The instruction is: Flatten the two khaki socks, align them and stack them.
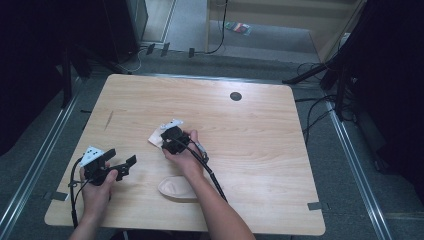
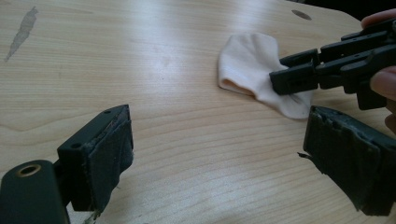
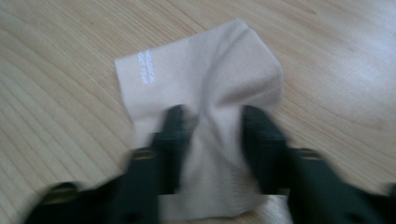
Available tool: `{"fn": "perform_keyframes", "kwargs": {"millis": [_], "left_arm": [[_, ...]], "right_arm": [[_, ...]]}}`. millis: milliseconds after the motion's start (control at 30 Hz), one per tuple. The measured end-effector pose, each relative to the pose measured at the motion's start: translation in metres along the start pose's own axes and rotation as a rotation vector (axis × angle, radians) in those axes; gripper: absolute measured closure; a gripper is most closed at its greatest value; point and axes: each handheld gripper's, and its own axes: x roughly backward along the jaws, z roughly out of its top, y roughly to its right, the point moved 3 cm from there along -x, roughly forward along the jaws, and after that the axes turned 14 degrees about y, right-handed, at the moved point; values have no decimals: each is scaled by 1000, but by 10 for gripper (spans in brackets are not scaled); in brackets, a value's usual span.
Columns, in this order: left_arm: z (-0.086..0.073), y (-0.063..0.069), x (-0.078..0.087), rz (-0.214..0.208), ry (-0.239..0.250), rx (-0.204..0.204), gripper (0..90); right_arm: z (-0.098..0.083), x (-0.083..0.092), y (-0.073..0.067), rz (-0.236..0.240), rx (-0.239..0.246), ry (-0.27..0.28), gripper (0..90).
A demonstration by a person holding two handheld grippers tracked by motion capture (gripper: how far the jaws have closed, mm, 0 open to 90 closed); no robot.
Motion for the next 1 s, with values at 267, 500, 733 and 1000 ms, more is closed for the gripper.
{"fn": "perform_keyframes", "kwargs": {"millis": [267, 500, 733, 1000], "left_arm": [[0, 1, 0, -2, -10, -7, 84], [1, 11, -2, -42, -19, -27, 137], [1, 12, -2, -54, -15, -37, 136], [1, 14, -1, -59, -8, -47, 136]], "right_arm": [[13, 24, -4, 55, 36, 30, 821], [29, 83, 6, 82, 32, 109, 819], [5, 119, 37, 102, 65, 97, 819], [-40, 122, 67, 119, 106, 35, 819]]}}
